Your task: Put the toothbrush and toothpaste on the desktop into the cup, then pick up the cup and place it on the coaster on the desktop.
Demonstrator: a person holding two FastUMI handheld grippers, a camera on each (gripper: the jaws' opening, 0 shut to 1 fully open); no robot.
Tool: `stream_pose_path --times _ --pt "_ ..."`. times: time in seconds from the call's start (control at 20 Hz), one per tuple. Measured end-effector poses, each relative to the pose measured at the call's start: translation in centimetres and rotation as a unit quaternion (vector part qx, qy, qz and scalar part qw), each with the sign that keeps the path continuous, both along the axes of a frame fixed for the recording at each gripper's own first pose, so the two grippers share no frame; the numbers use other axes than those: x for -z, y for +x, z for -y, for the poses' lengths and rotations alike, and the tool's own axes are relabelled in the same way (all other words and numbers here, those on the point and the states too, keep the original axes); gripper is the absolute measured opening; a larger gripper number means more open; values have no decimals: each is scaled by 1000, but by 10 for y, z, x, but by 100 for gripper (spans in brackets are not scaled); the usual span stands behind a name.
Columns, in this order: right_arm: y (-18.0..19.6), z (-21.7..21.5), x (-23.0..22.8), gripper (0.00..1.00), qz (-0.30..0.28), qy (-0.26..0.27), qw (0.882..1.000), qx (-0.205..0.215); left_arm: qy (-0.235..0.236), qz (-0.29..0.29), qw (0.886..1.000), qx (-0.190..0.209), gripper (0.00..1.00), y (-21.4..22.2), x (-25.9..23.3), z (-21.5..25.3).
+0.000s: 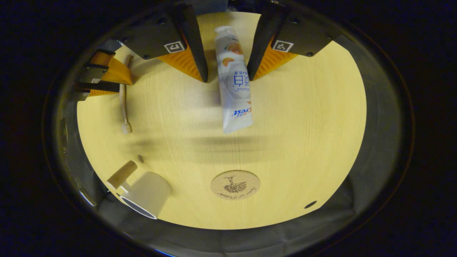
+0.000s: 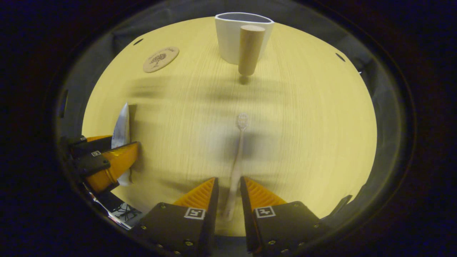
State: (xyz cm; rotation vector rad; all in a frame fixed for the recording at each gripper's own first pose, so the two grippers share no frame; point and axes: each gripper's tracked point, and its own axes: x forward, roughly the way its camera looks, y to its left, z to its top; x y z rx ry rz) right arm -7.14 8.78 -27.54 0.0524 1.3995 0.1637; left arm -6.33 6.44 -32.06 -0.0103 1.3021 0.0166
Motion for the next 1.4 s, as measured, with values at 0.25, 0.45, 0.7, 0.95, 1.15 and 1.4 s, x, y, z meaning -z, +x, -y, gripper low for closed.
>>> stream_pose_path --times 0.25,0.45,0.7,0.95,1.15,1.4 --pt "1 5 -1 15 9 13 1000 2 -1 -1 1000 -8 49 -2 0 1" --pt "0 3 -3 4 24 38 999 1 -4 5 1000 -10 34 -3 -2 1" --pt "-1 3 -4 4 53 57 997 -3 -19 28 999 -6 20 -7 -4 3" --pt "5 5 -27 4 113 78 990 7 -8 80 997 -17 22 0 -24 -2" --pt "20 1 -55 4 183 114 976 21 1 145 989 -11 22 19 -50 3" --pt "47 -3 -94 4 267 157 950 38 -13 223 974 -25 22 43 -84 13"
